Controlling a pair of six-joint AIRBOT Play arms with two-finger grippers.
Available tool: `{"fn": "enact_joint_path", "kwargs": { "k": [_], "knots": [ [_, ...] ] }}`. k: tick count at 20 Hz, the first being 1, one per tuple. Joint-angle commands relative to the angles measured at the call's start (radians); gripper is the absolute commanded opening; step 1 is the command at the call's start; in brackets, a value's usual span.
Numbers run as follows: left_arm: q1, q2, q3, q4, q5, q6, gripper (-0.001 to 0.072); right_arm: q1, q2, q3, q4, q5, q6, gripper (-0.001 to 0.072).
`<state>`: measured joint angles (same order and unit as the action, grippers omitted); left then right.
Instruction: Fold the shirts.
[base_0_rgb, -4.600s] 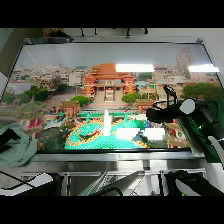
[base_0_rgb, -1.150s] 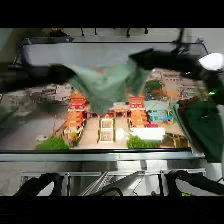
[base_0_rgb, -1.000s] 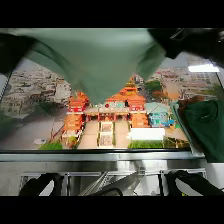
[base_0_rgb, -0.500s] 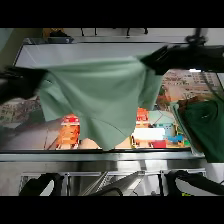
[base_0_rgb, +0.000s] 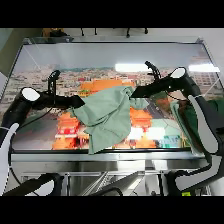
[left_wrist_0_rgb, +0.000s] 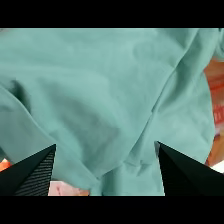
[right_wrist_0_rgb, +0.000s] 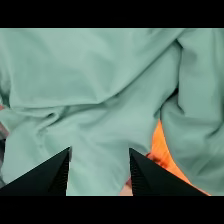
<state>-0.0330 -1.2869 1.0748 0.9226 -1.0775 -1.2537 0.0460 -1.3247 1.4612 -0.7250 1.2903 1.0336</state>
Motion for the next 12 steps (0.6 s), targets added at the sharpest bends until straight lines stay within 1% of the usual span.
{"fn": "enact_joint_path", "kwargs": {
  "k": [1, 3, 5, 7, 9, 12],
  "knots": [
    [0.131, -0.072, 0.064, 0.002, -0.203, 0.026, 0.071, -0.057, 0.061, -0.042, -0.025, 0.107, 0.084, 0.0517],
    [0.203, -0.059, 0.023, 0.002, -0.229, 0.04, 0.0711, -0.055, 0.147, -0.184, -0.041, 0.102, 0.106, 0.052],
    [0.259, -0.039, -0.063, 0.0, -0.183, 0.066, 0.071, -0.055, 0.238, -0.376, -0.036, 0.076, 0.121, 0.0521],
    [0.298, -0.038, -0.142, -0.008, -0.093, 0.066, 0.071, -0.055, 0.323, -0.57, 0.001, -0.023, 0.121, 0.0529],
    [0.31, -0.038, -0.189, -0.023, -0.003, 0.066, 0.071, -0.055, 0.379, -0.727, 0.078, -0.13, 0.114, 0.053],
    [0.299, -0.044, -0.205, -0.071, 0.145, 0.069, 0.071, -0.054, 0.378, -0.85, 0.191, -0.248, 0.037, 0.053]
  ]
}}
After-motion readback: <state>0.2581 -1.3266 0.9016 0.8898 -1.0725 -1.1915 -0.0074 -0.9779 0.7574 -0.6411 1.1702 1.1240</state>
